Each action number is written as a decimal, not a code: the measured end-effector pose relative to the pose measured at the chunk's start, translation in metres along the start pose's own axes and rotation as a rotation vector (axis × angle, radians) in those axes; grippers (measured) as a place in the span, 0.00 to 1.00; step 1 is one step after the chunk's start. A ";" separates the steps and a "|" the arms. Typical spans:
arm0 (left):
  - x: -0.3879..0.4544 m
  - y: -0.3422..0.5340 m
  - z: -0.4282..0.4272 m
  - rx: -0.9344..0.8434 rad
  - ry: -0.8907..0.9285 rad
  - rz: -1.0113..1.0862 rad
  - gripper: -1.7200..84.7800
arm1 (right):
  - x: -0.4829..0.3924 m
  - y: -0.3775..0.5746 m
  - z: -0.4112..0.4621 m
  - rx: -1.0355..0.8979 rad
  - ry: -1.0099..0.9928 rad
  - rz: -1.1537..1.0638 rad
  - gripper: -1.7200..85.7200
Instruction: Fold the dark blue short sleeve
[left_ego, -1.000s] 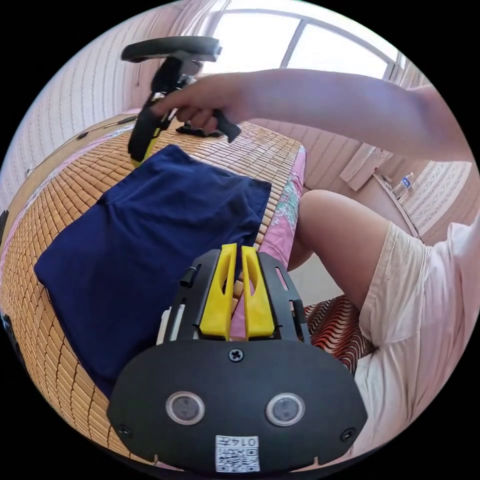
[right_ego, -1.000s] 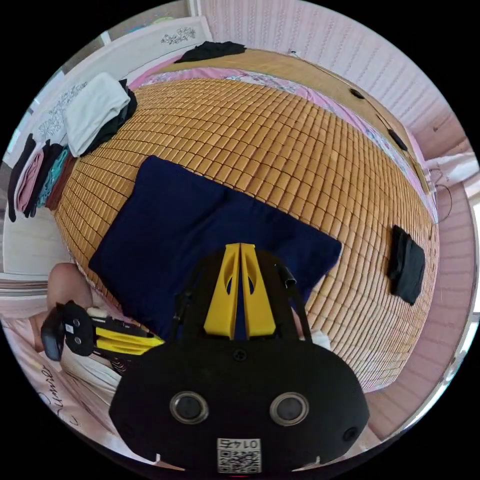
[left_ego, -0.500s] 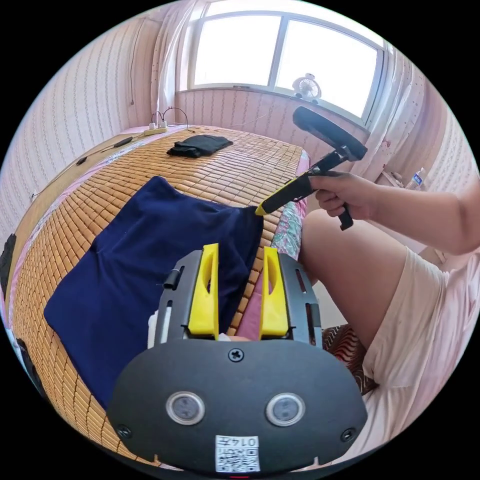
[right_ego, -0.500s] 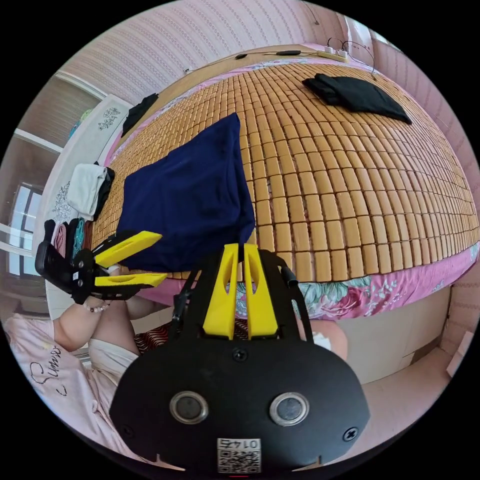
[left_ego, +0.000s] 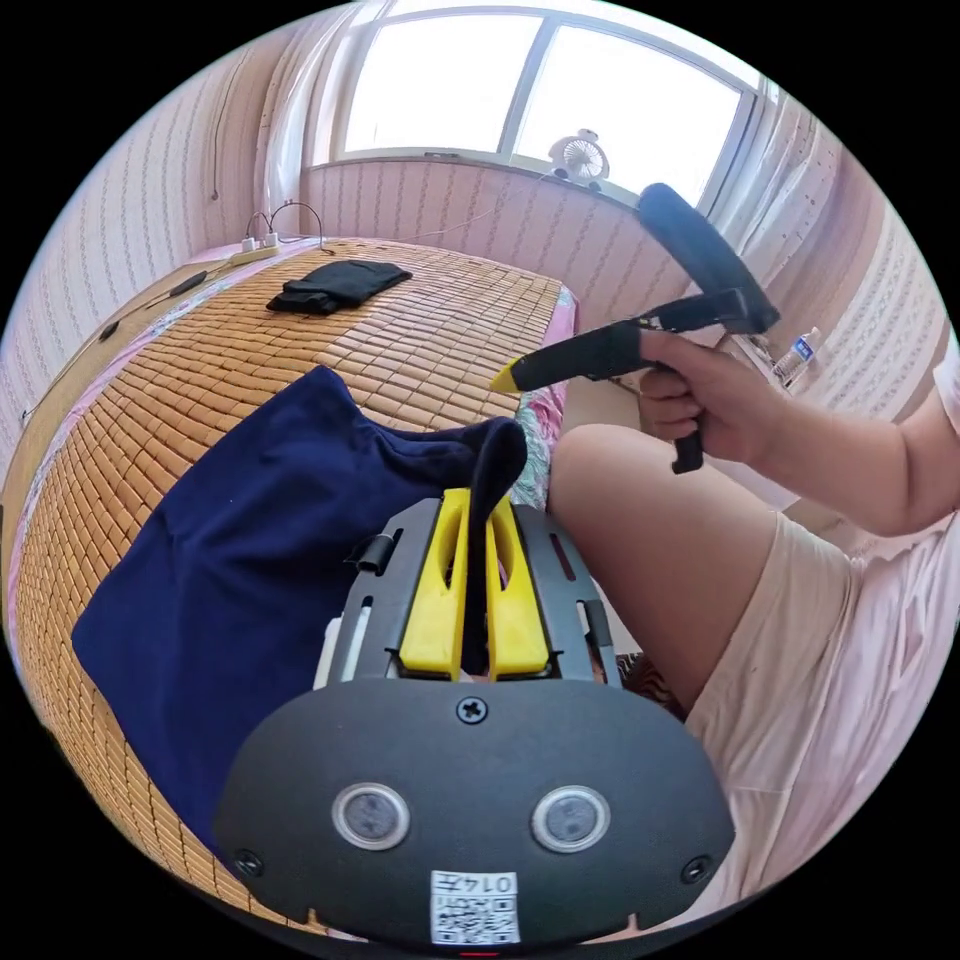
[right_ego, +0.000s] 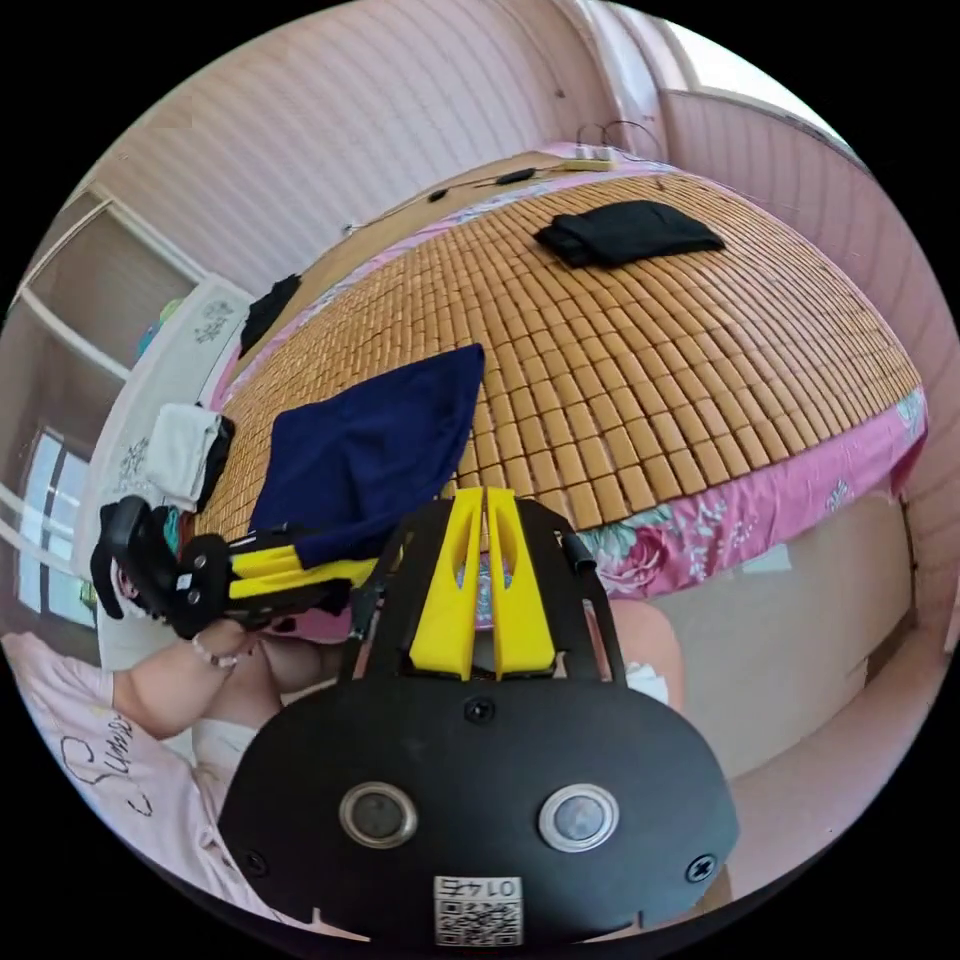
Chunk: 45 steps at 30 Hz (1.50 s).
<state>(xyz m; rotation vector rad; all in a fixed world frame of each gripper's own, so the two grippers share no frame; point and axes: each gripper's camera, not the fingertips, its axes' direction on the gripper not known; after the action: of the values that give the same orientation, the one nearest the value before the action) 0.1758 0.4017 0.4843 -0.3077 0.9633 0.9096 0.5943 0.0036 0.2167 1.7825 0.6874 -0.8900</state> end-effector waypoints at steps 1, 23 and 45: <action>0.008 0.006 -0.004 -0.005 -0.002 0.018 0.02 | 0.015 0.004 0.004 0.004 -0.036 0.072 0.06; 0.022 0.076 -0.092 0.121 0.083 -0.017 0.02 | 0.061 0.004 -0.012 0.148 -0.565 0.293 0.03; -0.113 0.184 -0.170 0.238 -0.079 -0.763 0.01 | -0.285 -0.154 0.139 -0.278 -0.119 -0.424 0.08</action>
<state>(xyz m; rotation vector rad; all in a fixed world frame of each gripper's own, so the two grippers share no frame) -0.0930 0.3527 0.5086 -0.3924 0.7766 0.1075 0.2760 -0.0877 0.3366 1.3476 1.0784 -1.1097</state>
